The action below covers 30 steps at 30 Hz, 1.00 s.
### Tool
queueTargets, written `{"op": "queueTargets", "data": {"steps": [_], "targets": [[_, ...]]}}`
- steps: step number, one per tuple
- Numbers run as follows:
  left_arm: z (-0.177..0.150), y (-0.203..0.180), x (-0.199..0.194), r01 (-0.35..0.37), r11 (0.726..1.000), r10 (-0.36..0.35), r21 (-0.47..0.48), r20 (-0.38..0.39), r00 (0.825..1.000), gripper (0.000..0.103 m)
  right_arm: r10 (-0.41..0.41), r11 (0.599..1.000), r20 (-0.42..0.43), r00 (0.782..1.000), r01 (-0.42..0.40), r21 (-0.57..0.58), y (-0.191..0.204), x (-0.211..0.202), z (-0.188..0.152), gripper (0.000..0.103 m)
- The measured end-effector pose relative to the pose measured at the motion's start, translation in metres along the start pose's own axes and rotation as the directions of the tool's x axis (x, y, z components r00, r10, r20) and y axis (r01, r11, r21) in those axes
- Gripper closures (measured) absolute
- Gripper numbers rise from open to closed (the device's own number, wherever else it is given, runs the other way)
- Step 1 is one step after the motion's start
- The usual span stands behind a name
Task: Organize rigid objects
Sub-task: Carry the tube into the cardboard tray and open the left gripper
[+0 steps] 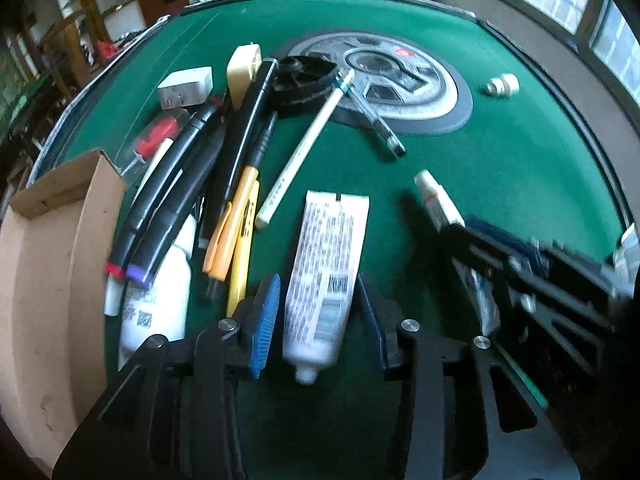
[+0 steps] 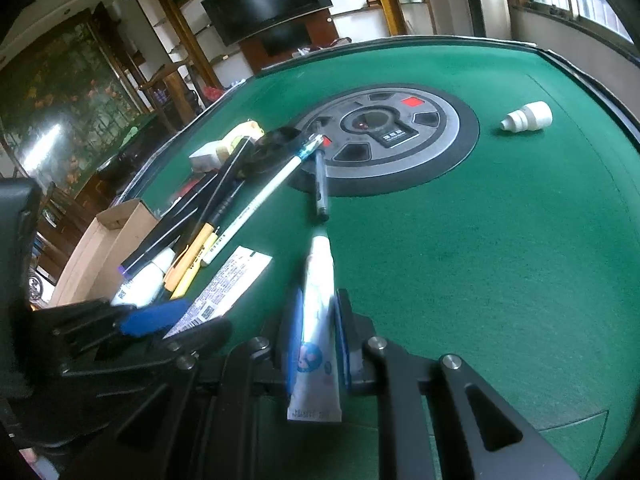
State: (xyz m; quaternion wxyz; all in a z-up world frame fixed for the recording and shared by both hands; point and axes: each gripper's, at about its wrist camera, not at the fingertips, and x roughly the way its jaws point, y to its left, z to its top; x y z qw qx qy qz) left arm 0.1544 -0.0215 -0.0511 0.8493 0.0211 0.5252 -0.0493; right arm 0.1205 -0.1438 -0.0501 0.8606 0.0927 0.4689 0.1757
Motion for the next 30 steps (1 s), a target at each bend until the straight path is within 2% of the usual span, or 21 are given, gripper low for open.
{"op": "queueTargets", "data": {"steps": [1,2,4,7,11,13,16,18,22,25,28,30], "targets": [[0.002,0.001,0.0,-0.005,1.0,0.005,-0.005,0.005,1.0,0.071,0.009,1.0,-0.001,1.0,-0.009,0.008,-0.001,0.0,0.0,0.088],[0.001,0.003,0.0,-0.001,1.0,0.001,-0.012,0.002,1.0,0.071,0.025,1.0,-0.003,1.0,-0.025,0.016,-0.003,0.0,0.0,0.088],[-0.006,0.011,-0.008,0.068,0.996,-0.068,-0.05,0.002,0.998,0.071,0.072,0.997,-0.01,0.997,-0.072,0.035,-0.005,0.001,0.0,0.088],[-0.016,0.026,-0.028,0.123,0.987,-0.12,-0.107,0.03,0.992,0.071,0.117,0.992,0.002,0.993,-0.117,0.042,-0.003,-0.002,0.001,0.088],[-0.033,0.057,-0.061,0.19,0.957,-0.18,-0.221,0.065,0.981,0.071,0.171,0.985,0.007,0.985,-0.171,0.027,0.005,-0.004,0.0,0.089],[-0.043,0.068,-0.078,0.214,0.946,-0.199,-0.242,0.086,0.976,0.071,0.21,0.978,0.001,0.978,-0.21,0.012,0.011,-0.004,-0.002,0.089],[-0.058,0.085,-0.102,0.21,0.937,-0.183,-0.278,0.119,0.976,0.071,0.253,0.967,-0.02,0.967,-0.254,-0.032,0.025,-0.002,-0.005,0.089],[-0.067,0.103,-0.117,0.183,0.931,-0.144,-0.314,0.143,0.979,0.071,0.301,0.953,-0.041,0.953,-0.302,-0.019,0.033,-0.002,-0.009,0.089],[-0.083,0.145,-0.139,0.136,0.909,-0.077,-0.393,0.163,0.984,0.071,0.361,0.931,-0.024,0.932,-0.362,-0.051,0.067,-0.022,-0.013,0.089],[-0.089,0.17,-0.143,0.087,0.897,-0.023,-0.433,0.152,0.988,0.071,0.427,0.902,-0.04,0.904,-0.428,-0.06,0.105,-0.03,-0.015,0.089],[-0.099,0.192,-0.141,0.044,0.881,0.019,-0.471,0.128,0.992,0.071,0.479,0.868,-0.085,0.873,-0.486,-0.103,0.16,-0.025,-0.02,0.089],[-0.109,0.208,-0.138,0.036,0.862,0.022,-0.506,0.109,0.994,0.071,0.468,0.865,-0.115,0.876,-0.481,-0.144,0.194,-0.014,-0.023,0.089]]}}
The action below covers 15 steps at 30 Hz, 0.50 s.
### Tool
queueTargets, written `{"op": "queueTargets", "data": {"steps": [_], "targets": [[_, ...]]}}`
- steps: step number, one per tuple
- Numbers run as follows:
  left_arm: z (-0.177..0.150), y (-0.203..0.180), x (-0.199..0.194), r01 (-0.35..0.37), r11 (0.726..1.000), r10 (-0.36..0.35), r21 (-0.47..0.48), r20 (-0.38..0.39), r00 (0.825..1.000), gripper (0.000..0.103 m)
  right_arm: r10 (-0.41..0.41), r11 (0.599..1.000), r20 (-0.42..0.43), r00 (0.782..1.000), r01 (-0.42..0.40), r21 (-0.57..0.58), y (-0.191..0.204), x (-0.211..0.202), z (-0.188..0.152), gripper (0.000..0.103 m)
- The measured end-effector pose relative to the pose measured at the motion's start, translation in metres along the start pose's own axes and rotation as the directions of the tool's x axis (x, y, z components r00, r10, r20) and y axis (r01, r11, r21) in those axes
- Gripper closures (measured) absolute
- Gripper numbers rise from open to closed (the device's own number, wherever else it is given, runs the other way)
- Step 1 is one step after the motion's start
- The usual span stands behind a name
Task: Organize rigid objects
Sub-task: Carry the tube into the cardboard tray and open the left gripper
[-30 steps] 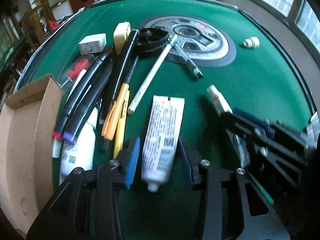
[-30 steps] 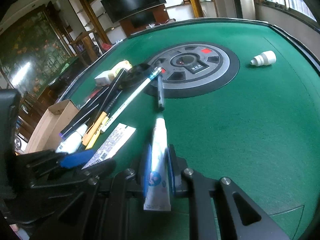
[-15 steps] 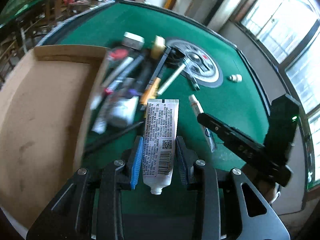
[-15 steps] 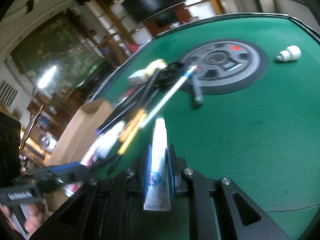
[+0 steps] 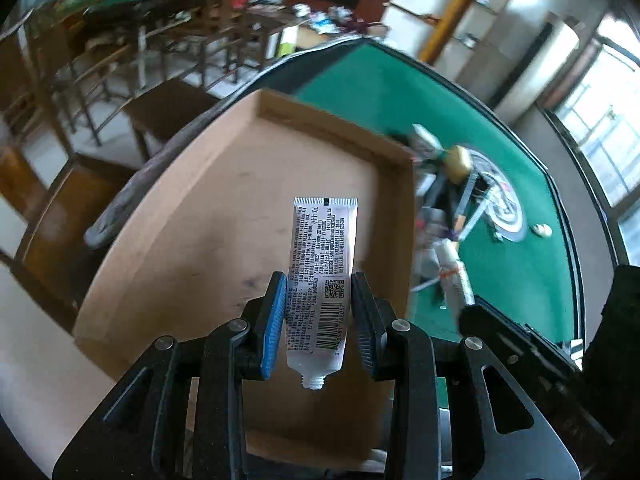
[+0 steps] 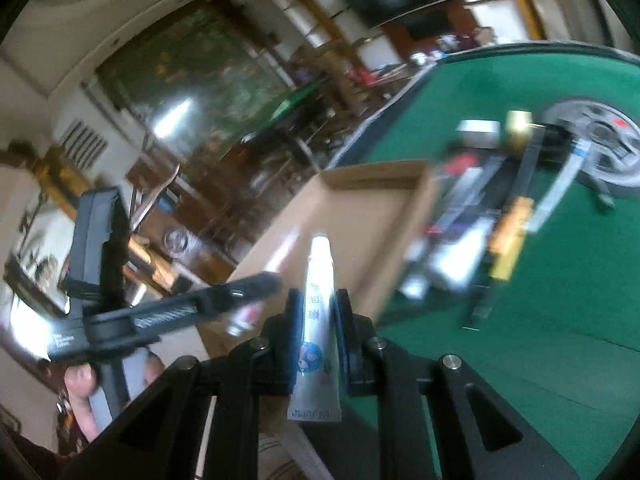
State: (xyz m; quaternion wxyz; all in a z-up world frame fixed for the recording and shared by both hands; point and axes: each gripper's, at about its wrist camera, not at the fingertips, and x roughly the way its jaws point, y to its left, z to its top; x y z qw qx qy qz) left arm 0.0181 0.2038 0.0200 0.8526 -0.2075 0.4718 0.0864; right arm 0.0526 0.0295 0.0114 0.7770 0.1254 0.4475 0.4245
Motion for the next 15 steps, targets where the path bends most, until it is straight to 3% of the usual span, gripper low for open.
{"op": "queueTargets", "data": {"steps": [3,8,15], "targets": [[0.0,0.02,0.012,-0.053,0.998,0.053,-0.028,-0.02,0.998,0.071,-0.009,0.999,-0.058,0.998,0.007,-0.034,0.015,0.04,0.005,0.088],[-0.003,0.038,0.026,-0.074,0.995,0.071,-0.061,-0.059,0.996,0.071,-0.083,0.994,-0.15,0.985,0.072,-0.077,0.022,0.088,-0.003,0.088],[-0.003,0.034,0.041,-0.117,0.993,0.116,-0.019,-0.074,0.991,0.071,-0.204,0.969,-0.169,0.964,0.174,-0.172,0.028,0.09,-0.012,0.089]]}}
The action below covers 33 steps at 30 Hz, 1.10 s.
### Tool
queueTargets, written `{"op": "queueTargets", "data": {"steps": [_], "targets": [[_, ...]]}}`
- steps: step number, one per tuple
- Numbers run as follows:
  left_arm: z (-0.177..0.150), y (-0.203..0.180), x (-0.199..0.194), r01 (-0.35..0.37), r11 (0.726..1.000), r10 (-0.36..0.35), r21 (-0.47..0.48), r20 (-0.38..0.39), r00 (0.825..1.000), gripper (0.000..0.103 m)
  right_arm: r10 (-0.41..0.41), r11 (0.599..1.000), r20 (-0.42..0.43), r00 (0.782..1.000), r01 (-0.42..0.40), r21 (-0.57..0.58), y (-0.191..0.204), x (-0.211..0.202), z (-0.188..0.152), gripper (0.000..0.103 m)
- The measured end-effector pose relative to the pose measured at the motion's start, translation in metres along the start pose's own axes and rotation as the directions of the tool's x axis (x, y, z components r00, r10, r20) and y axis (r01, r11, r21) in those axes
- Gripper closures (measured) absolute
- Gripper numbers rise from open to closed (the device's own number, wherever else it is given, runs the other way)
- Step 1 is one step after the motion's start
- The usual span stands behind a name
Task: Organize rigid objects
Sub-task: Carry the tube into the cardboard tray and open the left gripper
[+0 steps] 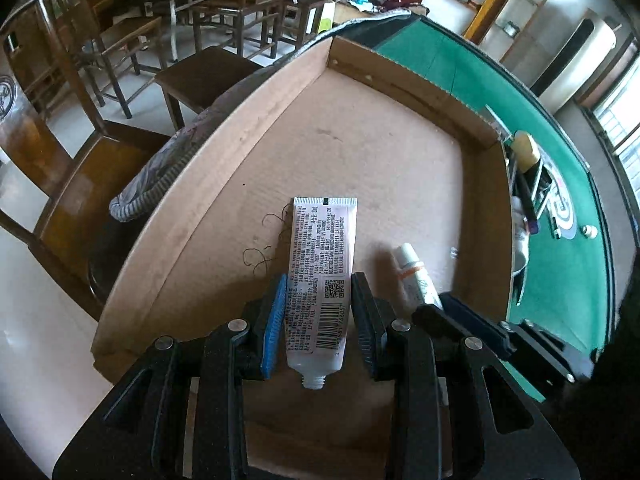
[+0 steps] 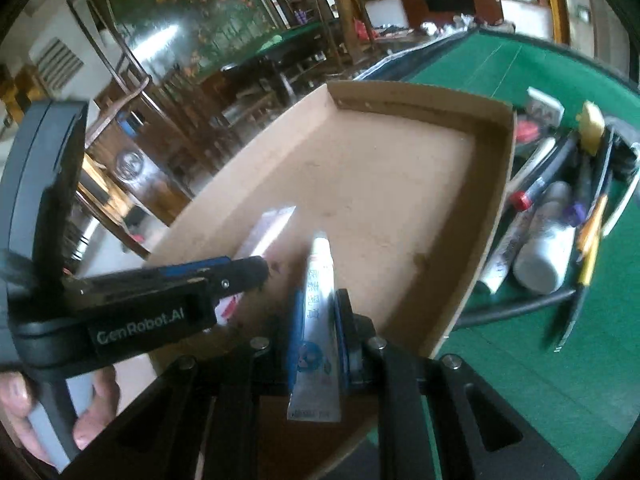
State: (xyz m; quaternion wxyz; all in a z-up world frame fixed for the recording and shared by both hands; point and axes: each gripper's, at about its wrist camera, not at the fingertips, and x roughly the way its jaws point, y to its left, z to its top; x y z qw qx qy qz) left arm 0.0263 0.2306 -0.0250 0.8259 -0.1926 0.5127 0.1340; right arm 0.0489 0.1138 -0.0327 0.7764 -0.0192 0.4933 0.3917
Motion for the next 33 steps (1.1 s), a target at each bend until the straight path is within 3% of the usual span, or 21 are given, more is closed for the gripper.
{"op": "queueTargets", "data": {"steps": [5,12,15,20,22,24,26,27,30,33], "targets": [[0.0,0.001,0.001,-0.035,0.999,0.035,0.024,0.008,0.999,0.071,-0.043,0.997,-0.02,0.999,0.042,-0.068,0.004,-0.009,-0.007,0.089],[0.004,0.009,0.001,-0.064,0.998,0.064,0.003,0.01,0.998,0.071,-0.005,0.996,-0.029,1.0,0.003,-0.092,0.013,-0.002,-0.003,0.088],[0.005,0.014,0.002,-0.106,0.994,0.106,-0.005,0.012,0.994,0.071,-0.032,0.993,-0.009,0.999,0.031,-0.113,0.014,0.001,-0.003,0.088],[0.004,0.013,0.003,-0.113,0.994,0.113,0.007,0.009,0.994,0.071,-0.035,0.994,0.003,0.999,0.035,-0.105,0.01,-0.001,0.0,0.087],[0.004,0.012,0.004,-0.104,0.994,0.104,0.012,0.005,0.995,0.063,-0.022,0.995,0.001,1.0,0.022,-0.098,0.008,-0.002,0.0,0.087],[0.005,0.009,0.004,-0.09,0.996,0.09,0.021,0.0,0.996,0.055,0.0,0.995,0.003,1.0,0.0,-0.102,0.008,-0.005,-0.001,0.08],[0.005,0.007,0.004,-0.084,0.996,0.084,0.026,-0.005,0.996,0.053,0.019,0.995,0.021,1.0,-0.016,-0.094,0.006,-0.01,-0.003,0.055],[0.005,0.008,0.003,-0.083,0.996,0.083,0.022,0.001,0.997,0.053,0.034,0.995,0.039,0.999,-0.03,-0.091,0.007,-0.014,-0.004,0.051],[0.006,0.01,-0.005,-0.034,0.999,0.035,-0.008,0.027,0.999,0.053,0.079,0.994,0.086,0.993,-0.072,-0.081,0.006,-0.029,-0.009,0.047],[0.005,0.002,-0.019,-0.021,1.0,0.022,-0.016,0.114,0.993,0.053,0.105,0.994,0.134,0.985,-0.1,-0.048,-0.006,-0.05,-0.017,0.045]]}}
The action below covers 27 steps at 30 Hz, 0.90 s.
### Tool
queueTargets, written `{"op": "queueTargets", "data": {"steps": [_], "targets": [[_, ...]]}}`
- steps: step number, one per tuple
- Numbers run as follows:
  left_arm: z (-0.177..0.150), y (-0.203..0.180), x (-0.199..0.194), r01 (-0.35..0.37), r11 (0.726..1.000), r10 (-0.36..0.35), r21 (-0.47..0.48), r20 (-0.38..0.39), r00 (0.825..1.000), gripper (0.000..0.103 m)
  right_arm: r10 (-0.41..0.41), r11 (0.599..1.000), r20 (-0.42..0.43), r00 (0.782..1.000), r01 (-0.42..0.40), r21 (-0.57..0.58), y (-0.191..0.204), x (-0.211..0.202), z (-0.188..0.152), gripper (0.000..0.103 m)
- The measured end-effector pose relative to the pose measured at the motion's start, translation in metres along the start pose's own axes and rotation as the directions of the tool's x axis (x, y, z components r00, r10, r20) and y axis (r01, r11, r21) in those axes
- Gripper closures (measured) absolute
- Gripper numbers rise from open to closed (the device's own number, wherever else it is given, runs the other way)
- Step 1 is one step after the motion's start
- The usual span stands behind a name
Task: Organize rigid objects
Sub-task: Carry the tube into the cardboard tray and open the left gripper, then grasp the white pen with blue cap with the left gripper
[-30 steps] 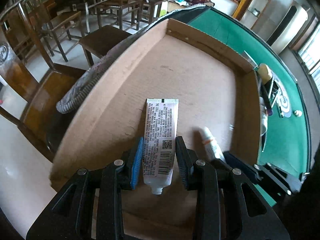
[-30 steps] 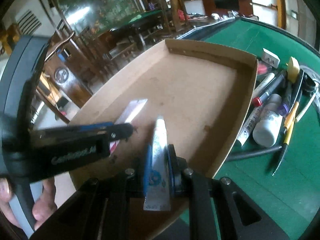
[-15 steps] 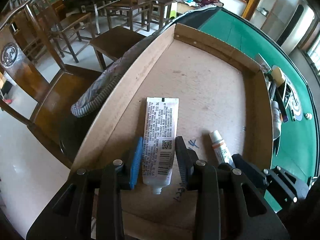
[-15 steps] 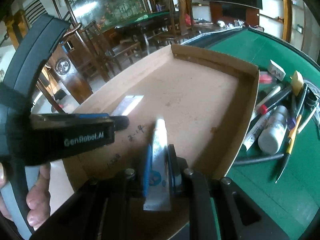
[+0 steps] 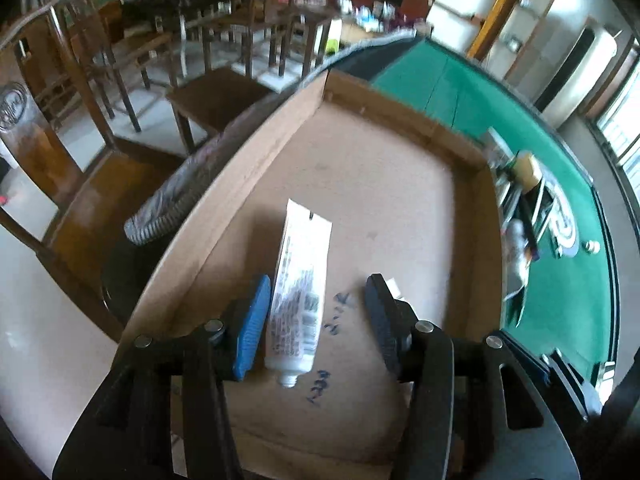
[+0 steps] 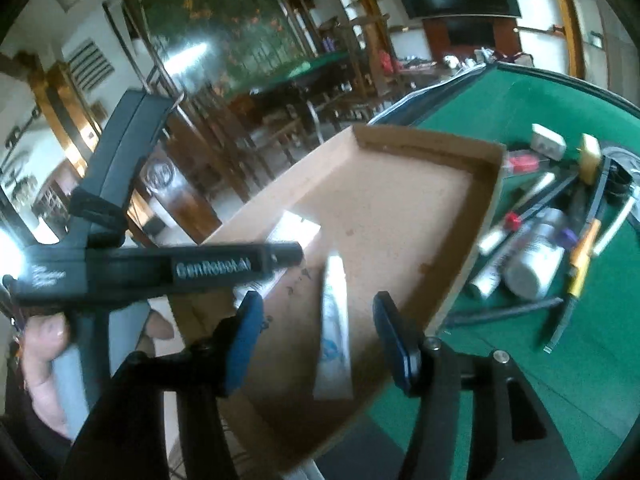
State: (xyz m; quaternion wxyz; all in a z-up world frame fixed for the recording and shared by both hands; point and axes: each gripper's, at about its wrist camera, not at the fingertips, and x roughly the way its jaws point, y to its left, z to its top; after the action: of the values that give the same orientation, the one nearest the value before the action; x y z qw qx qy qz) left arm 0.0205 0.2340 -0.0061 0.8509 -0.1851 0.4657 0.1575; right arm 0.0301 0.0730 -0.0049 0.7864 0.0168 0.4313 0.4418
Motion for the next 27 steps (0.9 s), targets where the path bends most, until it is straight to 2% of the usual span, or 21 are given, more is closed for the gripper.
{"op": "queueTargets", "data": {"steps": [2,5,7,9,12,15,17,20,23,27], "targets": [[-0.001,-0.012,-0.008,0.006,0.999,-0.008,0.036,0.051,0.999,0.053,-0.016,1.0,0.037,0.999,0.016,0.01,-0.007,-0.016,-0.003,0.045],[-0.009,-0.044,-0.021,0.013,0.989,-0.031,0.147,0.12,0.992,0.053,-0.097,0.995,0.1,0.99,0.094,0.036,-0.026,-0.044,-0.007,0.045],[-0.013,-0.062,-0.025,0.045,0.978,-0.075,0.204,0.137,0.988,0.053,-0.11,0.991,0.136,0.984,0.098,0.092,-0.043,-0.059,-0.01,0.045],[-0.015,-0.078,-0.025,0.088,0.969,-0.118,0.229,0.121,0.986,0.053,-0.087,0.984,0.174,0.981,0.057,0.169,-0.061,-0.076,-0.013,0.045],[-0.017,-0.098,-0.021,0.133,0.959,-0.157,0.25,0.081,0.984,0.053,-0.077,0.963,0.17,0.982,0.029,0.266,-0.089,-0.092,-0.013,0.045],[-0.019,-0.123,-0.019,0.155,0.942,-0.179,0.297,0.054,0.982,0.053,-0.156,0.951,0.154,0.976,0.107,0.289,-0.107,-0.104,-0.007,0.045],[-0.021,-0.138,-0.02,0.132,0.933,-0.165,0.335,0.07,0.984,0.053,-0.239,0.935,0.143,0.96,0.188,0.3,-0.116,-0.111,-0.004,0.045],[-0.019,-0.154,-0.016,0.131,0.927,-0.16,0.353,0.054,0.986,0.053,-0.252,0.921,0.133,0.958,0.196,0.336,-0.136,-0.118,0.005,0.04],[-0.019,-0.165,-0.01,0.146,0.919,-0.167,0.366,0.027,0.986,0.053,-0.299,0.904,0.124,0.946,0.24,0.355,-0.151,-0.124,0.015,0.039],[-0.015,-0.187,-0.008,0.142,0.903,-0.166,0.407,0.024,0.986,0.053,-0.299,0.887,0.091,0.95,0.242,0.394,-0.183,-0.119,0.032,0.039]]}}
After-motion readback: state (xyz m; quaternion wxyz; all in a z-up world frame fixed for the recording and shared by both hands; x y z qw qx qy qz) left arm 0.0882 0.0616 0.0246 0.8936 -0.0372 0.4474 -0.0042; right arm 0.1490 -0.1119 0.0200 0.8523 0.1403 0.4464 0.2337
